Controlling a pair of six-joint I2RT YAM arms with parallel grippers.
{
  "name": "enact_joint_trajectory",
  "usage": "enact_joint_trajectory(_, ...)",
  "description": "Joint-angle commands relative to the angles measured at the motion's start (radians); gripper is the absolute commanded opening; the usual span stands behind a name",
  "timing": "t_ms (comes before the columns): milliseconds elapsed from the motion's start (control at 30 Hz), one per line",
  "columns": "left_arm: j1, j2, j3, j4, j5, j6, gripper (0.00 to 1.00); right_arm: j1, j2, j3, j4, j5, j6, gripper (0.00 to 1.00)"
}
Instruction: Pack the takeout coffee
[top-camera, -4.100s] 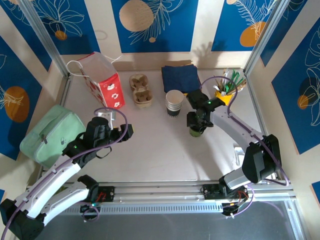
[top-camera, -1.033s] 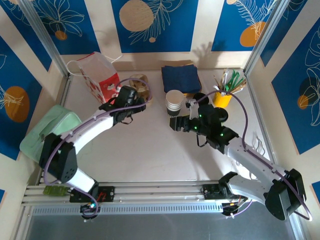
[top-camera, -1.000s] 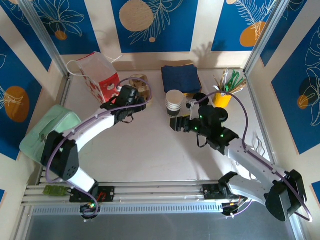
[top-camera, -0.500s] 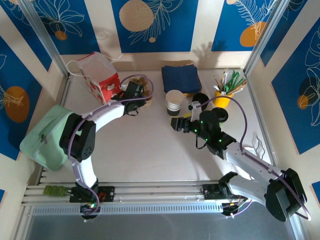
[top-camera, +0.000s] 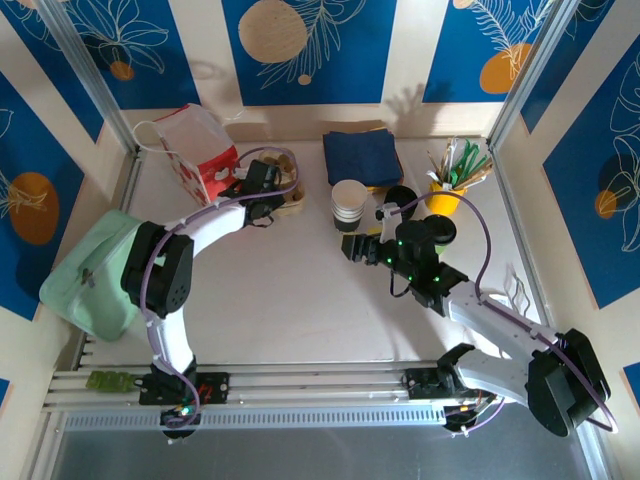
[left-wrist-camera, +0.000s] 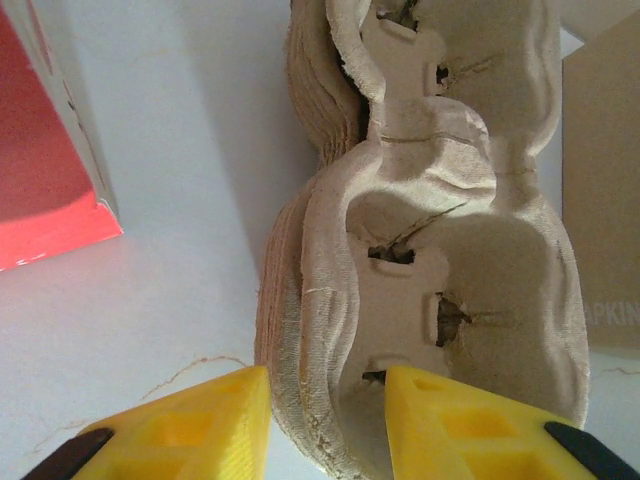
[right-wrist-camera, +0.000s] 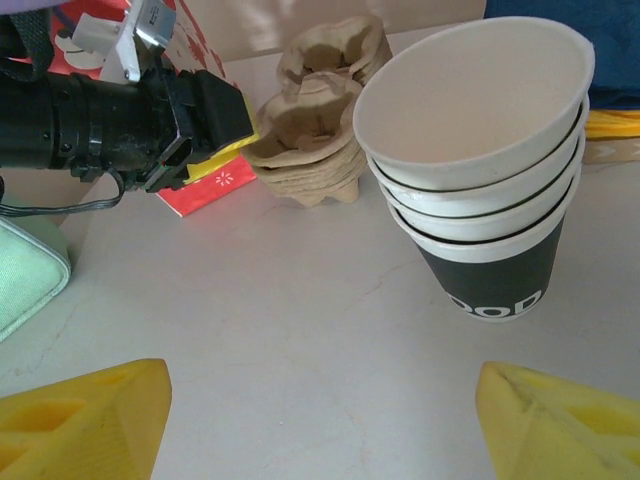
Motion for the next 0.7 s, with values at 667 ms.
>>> enact_joint_trajectory(667,0.021,0.029,0.003,0.065,0.024,-0.059,0.33,-0.02,-0.034,-0.021,0.011,0.088,0.01,0.8)
